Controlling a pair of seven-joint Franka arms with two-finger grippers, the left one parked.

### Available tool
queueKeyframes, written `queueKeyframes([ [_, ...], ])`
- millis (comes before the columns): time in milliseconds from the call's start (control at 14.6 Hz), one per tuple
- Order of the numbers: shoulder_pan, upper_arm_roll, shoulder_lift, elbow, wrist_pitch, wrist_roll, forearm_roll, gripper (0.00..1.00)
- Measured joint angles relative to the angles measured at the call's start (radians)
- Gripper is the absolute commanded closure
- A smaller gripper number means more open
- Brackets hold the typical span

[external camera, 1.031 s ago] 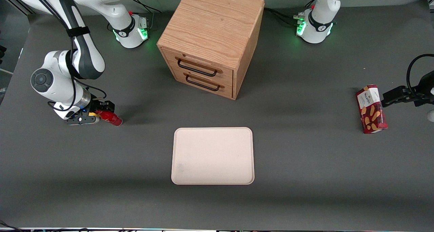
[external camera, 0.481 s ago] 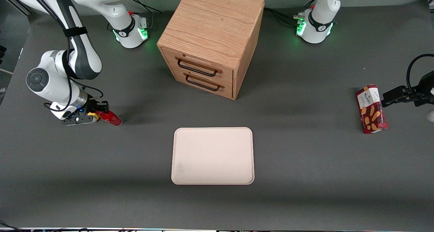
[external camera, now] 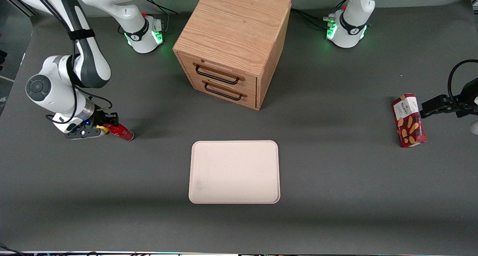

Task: Place coke bottle on tray
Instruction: 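Close the right gripper around the red bottle's body, then lift the red bottle and carry it over the cream tray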

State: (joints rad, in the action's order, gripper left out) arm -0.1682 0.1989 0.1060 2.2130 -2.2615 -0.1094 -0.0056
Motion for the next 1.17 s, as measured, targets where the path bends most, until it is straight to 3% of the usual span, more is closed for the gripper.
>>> queueKeyframes([
  [481,-0.012,-0.014,0.013,-0.420,0.456,0.000,0.000,1.00],
  [893,-0.019,-0.033,0.160,-0.864,0.771,0.000,0.042,1.00],
  [1168,-0.022,-0.082,0.241,-1.066,0.862,0.002,0.075,1.00],
])
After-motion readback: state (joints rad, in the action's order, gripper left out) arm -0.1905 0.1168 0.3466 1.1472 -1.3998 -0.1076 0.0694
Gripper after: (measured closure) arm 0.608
